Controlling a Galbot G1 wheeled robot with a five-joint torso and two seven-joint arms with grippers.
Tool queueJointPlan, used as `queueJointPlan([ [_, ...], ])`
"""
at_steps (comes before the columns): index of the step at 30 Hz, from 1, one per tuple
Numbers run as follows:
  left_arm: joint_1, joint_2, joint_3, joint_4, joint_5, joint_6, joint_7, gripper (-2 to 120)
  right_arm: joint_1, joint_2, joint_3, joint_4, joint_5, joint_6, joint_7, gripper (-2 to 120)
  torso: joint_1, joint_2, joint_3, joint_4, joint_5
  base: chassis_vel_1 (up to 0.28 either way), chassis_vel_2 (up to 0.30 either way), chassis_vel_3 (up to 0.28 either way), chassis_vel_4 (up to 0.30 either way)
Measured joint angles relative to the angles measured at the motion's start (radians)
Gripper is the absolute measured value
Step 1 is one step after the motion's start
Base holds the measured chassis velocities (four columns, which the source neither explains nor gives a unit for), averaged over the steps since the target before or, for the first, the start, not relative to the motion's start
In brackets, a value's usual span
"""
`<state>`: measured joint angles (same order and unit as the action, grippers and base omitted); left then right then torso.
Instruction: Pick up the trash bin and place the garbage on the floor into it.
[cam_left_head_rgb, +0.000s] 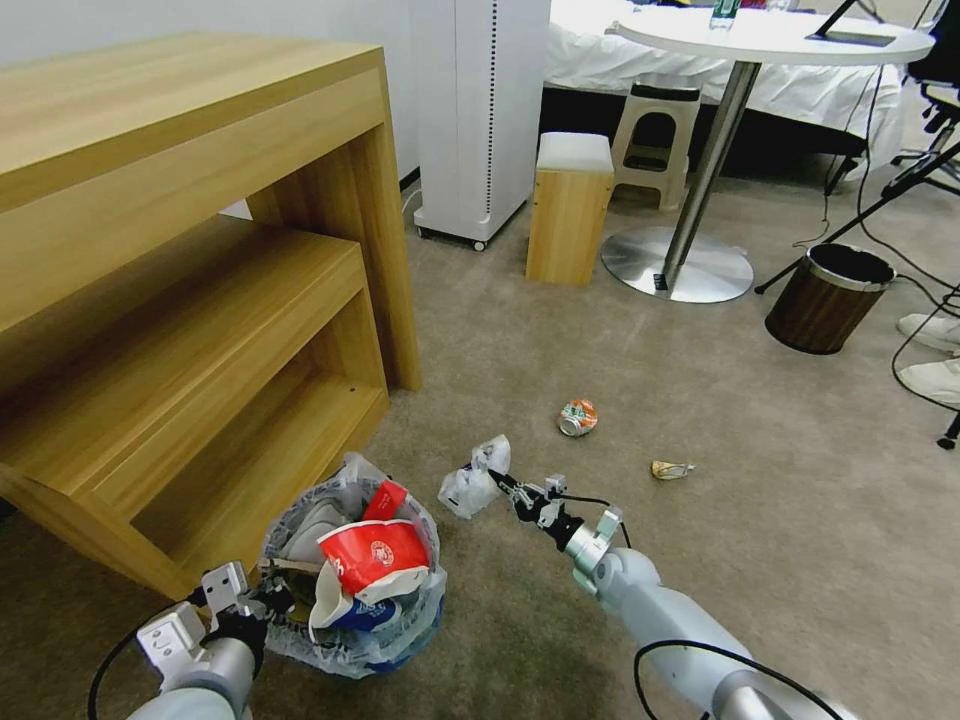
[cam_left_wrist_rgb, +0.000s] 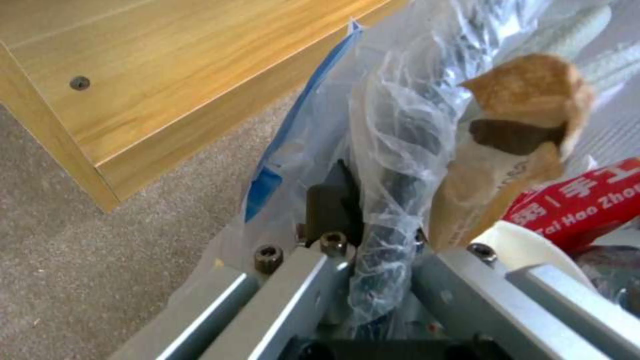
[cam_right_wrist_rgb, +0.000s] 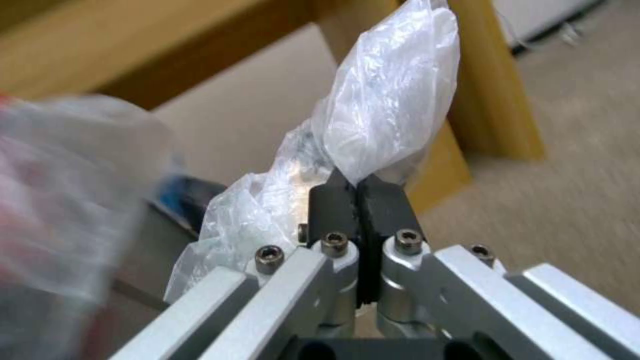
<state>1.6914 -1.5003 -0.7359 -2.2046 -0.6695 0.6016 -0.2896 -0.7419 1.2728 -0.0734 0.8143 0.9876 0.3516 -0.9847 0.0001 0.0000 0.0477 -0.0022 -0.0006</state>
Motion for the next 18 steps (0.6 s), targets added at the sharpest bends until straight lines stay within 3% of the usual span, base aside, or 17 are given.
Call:
queueJointPlan([
  [9,-0.026,0.001,0.0,0.042,0.001,0.0,-0.004,0,-0.063,-0.104,0.003,0.167,0.027,0.017,-0.037,0,0.0,0.0,0.0,-0.0002,0.0002,0.0,0.0,0.0,0.0],
  [13,-0.036,0.001,0.003,0.057,0.003,0.002,-0.005,0,-0.09,-0.18,-0.002,0.297,0.037,0.02,-0.055,0,0.0,0.0,0.0,-0.0002,0.0,0.0,0.0,0.0,0.0],
  [18,-0.036,0.002,0.008,0.05,0.003,0.007,-0.006,0,-0.059,-0.271,-0.08,0.493,0.062,0.012,-0.043,0,0.0,0.0,0.0,0.0,-0.0001,0.0,0.0,0.0,0.0],
])
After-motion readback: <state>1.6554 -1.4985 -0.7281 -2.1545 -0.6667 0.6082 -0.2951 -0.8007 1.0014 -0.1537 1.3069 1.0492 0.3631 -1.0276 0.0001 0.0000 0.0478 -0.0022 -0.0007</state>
